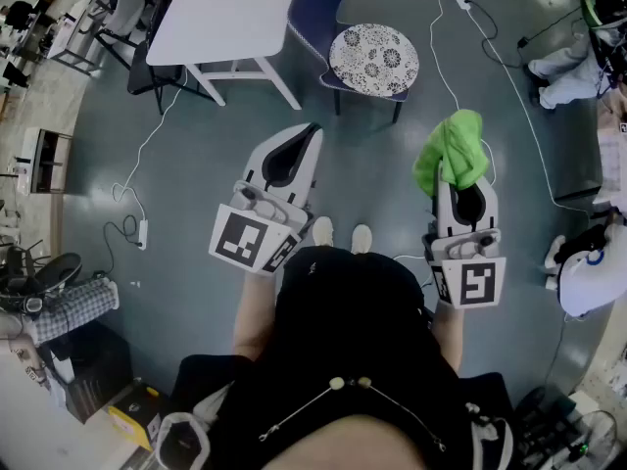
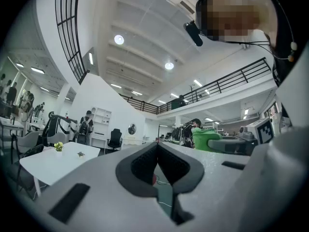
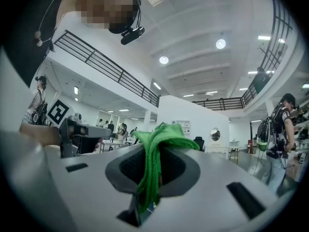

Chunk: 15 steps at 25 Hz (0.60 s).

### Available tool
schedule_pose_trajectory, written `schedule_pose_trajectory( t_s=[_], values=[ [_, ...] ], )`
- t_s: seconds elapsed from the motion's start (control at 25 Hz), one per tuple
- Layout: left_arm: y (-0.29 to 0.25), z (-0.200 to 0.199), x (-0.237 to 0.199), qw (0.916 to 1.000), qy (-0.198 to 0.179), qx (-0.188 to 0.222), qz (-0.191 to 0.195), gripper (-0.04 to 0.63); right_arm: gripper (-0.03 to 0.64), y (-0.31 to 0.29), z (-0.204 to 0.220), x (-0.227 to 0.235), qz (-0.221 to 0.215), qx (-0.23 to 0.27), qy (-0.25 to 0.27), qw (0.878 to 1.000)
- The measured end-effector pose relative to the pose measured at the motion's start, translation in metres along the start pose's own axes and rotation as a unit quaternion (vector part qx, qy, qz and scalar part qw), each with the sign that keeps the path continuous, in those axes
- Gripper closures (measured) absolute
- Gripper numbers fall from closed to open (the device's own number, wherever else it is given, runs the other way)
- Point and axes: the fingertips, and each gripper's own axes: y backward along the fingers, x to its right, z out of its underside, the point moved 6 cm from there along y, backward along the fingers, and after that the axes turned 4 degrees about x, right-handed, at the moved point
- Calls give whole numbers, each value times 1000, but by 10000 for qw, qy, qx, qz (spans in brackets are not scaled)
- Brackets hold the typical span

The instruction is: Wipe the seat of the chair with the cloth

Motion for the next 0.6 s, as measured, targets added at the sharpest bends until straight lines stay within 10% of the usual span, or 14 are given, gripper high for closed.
schedule_pose_trajectory(
  t_s=[0.6],
  values=[
    [-5,-3,-19,10000,-18,11,37,594,565,-16,1,0,6,-46,-70,10000]
  ],
)
